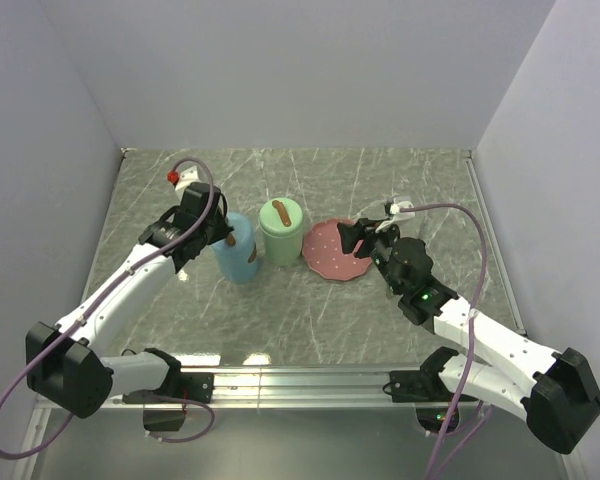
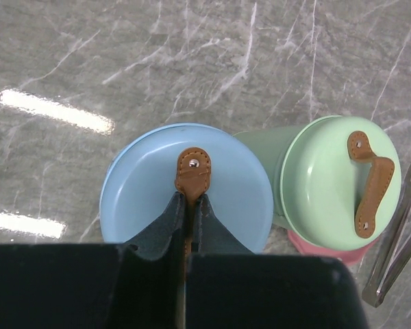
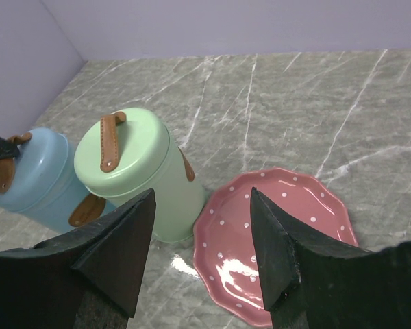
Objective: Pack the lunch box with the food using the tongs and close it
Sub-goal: Put the lid back on the lunch box
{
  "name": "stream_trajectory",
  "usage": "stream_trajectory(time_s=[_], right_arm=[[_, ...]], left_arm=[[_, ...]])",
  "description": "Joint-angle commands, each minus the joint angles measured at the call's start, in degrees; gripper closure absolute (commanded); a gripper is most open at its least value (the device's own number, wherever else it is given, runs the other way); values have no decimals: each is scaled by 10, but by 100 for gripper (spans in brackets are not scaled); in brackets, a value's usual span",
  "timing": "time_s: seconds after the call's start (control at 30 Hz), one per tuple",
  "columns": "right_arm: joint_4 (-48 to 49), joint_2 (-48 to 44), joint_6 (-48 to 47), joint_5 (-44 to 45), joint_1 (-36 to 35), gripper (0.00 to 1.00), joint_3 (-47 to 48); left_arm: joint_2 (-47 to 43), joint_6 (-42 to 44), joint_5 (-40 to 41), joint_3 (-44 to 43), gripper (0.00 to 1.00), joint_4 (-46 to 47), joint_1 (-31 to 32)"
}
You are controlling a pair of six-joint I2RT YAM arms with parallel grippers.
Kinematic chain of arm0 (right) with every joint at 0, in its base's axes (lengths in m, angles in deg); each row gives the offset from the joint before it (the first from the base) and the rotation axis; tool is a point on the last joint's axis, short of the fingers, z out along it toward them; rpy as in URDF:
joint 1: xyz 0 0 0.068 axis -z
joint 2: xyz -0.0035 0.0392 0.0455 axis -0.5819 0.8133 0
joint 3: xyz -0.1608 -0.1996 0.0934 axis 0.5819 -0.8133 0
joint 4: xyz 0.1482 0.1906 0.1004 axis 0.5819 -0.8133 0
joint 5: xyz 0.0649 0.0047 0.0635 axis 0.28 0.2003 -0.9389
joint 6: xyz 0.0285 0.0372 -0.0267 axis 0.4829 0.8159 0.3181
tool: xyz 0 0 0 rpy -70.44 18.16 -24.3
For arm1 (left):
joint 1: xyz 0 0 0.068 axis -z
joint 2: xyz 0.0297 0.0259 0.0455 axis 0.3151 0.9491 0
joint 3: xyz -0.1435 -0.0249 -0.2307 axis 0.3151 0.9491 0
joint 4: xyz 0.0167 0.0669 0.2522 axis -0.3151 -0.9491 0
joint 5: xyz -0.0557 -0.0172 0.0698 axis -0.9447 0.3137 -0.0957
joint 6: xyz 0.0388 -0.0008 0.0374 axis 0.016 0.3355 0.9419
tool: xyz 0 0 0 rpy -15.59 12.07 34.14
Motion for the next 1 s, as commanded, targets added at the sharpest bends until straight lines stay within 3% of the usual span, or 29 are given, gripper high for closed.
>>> stream_trajectory(time_s=[0.0, 0.37, 0.67, 0.97], right_arm=[[22, -4, 6, 0, 5, 36, -2], [26, 9, 6, -5, 6, 36, 2], [27, 16, 7, -8, 8, 36, 2], [26, 29, 12, -15, 9, 36, 9]], left_arm=[[19, 12, -19, -2, 100, 32, -7], [49, 27, -4, -44, 100, 10, -6], [57, 16, -7, 19, 100, 42, -5], [53, 29, 3, 23, 100, 45, 5]])
